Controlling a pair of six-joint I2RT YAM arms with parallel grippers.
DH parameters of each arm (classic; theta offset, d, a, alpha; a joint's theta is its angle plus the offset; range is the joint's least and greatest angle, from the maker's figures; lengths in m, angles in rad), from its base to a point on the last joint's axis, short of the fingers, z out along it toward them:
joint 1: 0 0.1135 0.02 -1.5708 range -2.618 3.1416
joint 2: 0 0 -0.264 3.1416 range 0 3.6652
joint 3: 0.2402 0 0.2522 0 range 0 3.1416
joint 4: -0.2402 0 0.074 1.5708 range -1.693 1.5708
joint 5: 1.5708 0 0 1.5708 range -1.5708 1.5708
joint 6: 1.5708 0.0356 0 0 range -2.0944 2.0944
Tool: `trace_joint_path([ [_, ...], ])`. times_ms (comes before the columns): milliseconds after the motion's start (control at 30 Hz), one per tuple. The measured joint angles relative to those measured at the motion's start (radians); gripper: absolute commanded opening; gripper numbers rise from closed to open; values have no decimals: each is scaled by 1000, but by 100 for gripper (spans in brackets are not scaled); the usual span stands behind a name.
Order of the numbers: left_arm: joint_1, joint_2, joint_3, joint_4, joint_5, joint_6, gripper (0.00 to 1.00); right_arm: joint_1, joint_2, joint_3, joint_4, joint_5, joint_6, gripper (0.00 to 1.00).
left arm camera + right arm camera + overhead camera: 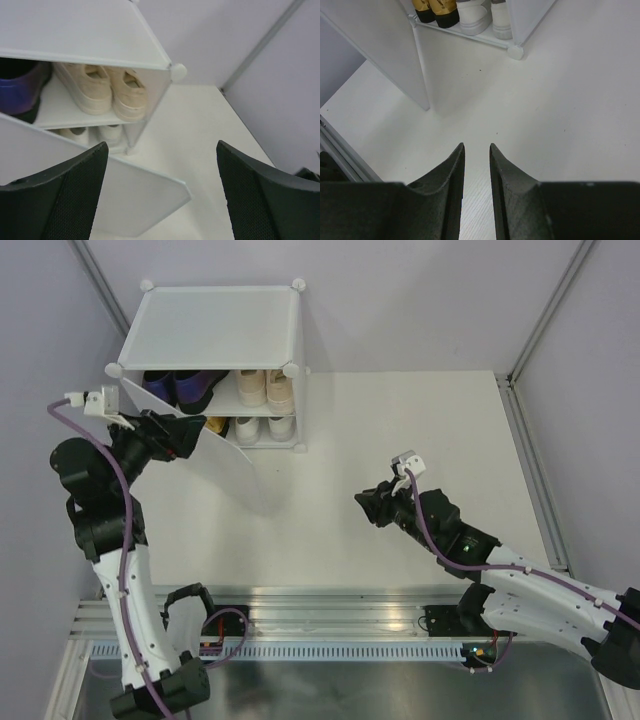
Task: Place and organize the shoes in the shoe cabinet
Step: Close the shoe cabinet at the center of the board.
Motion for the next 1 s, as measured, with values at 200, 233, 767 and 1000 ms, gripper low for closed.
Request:
trace_joint_path([
  [200, -1, -246, -80, -13, -473, -84, 56, 0, 21, 0, 0, 5, 0, 31],
  [233, -1, -257, -74, -26, -544, -105, 38, 0, 26, 0, -1, 5, 0, 31],
  [767, -69, -121, -549, -42, -682, -452, 25, 0, 48, 0, -1, 37, 0, 38],
  [1000, -241, 155, -488, 121, -690, -454, 36, -2, 55, 0, -1, 47, 0, 42],
])
